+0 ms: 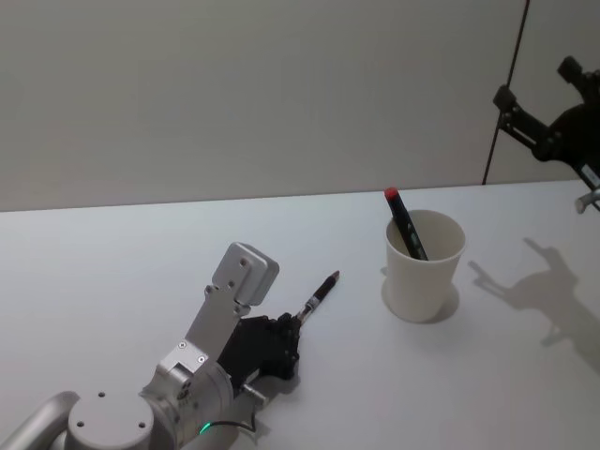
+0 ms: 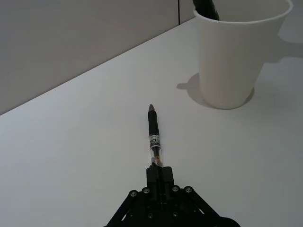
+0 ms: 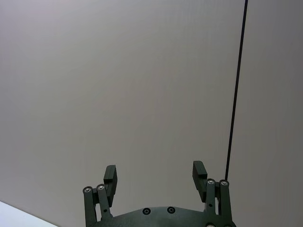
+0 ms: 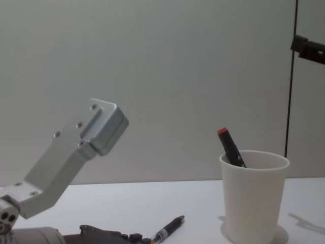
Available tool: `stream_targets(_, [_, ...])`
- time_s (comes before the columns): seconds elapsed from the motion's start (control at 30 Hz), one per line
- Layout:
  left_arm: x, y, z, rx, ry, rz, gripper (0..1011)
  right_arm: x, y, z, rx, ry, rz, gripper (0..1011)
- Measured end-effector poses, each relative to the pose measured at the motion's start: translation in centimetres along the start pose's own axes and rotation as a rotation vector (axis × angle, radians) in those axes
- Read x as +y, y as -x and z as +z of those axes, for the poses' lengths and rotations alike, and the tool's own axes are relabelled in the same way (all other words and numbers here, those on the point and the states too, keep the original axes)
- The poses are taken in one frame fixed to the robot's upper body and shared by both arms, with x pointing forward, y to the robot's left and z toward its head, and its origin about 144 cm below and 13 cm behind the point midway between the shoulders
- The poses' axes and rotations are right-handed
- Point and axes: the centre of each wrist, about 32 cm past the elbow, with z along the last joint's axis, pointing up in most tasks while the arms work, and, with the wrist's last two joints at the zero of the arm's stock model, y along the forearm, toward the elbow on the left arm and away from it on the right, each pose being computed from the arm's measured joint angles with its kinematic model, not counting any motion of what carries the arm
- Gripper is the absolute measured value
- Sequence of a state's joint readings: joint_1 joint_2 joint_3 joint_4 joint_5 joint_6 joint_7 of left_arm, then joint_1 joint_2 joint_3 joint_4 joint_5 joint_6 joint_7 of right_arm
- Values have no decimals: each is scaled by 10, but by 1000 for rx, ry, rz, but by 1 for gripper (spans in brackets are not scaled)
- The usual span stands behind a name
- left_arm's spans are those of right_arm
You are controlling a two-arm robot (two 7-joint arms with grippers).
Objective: Place the pen into the pen holder.
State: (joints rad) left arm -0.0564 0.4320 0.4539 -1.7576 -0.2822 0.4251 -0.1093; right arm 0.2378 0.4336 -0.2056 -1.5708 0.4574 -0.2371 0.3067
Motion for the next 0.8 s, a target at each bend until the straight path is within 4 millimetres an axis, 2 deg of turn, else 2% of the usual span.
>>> stream_targets(0.53, [0,0,0,0,1,0,0,0,0,0,0,0,0,1002])
stream_targets(0.8, [0,0,0,0,0,0,0,0,0,0,0,0,0,1002])
